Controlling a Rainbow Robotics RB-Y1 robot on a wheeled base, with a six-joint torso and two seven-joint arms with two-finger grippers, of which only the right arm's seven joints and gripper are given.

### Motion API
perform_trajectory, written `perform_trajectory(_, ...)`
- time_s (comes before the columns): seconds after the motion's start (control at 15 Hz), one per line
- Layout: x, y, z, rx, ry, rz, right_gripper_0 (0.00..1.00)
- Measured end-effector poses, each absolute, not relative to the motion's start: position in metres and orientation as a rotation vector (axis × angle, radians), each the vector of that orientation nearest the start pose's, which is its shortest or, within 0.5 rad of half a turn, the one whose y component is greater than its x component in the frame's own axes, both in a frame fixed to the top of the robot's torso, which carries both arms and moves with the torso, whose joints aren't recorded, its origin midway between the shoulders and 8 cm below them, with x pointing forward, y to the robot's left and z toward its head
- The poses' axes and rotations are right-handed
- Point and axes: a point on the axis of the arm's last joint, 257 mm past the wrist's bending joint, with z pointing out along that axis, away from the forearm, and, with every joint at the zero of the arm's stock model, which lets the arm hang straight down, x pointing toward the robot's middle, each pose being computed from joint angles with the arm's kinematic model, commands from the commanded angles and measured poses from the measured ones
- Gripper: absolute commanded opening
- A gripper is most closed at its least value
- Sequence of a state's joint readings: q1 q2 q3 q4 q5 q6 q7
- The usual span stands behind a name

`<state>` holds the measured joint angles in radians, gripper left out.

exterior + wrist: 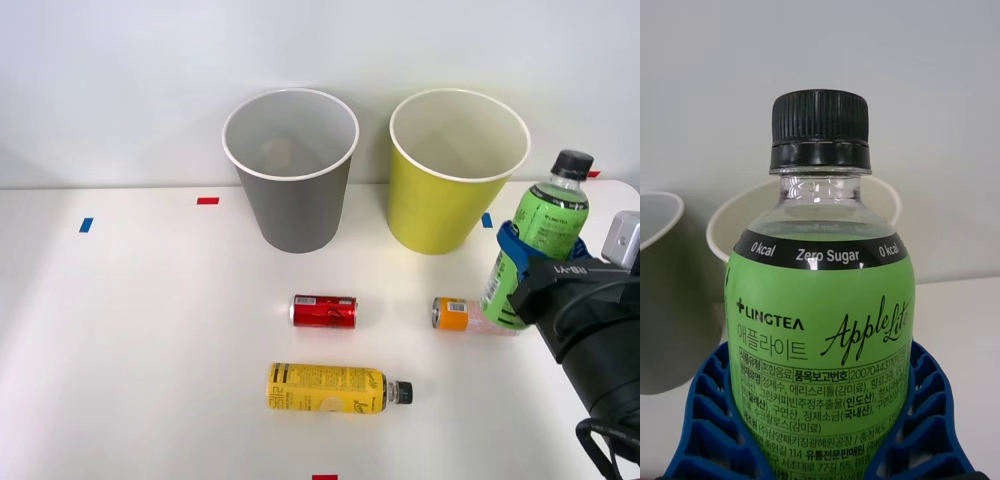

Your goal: Put cans in the gray bin, plastic bottles in the light green bin

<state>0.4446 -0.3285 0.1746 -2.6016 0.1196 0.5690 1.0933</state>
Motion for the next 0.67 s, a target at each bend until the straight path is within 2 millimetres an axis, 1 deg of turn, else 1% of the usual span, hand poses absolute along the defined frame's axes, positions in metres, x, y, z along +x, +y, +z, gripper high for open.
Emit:
perform_trajectory(0.2,0.401,-0.188,-0.030,-0.003,1.474,0.280,0.00)
perform_trajectory(0.27,0.402,-0.182,-0.020,-0.007,1.448,0.311,0.00)
perform_trajectory(0.47,0.408,-0.180,0.005,-0.014,1.385,0.331,0.00)
perform_trajectory(0.53,0.413,-0.179,0.010,-0.012,1.369,0.345,0.00)
perform_trajectory(0.67,0.434,-0.177,0.014,-0.012,1.316,0.371,0.00)
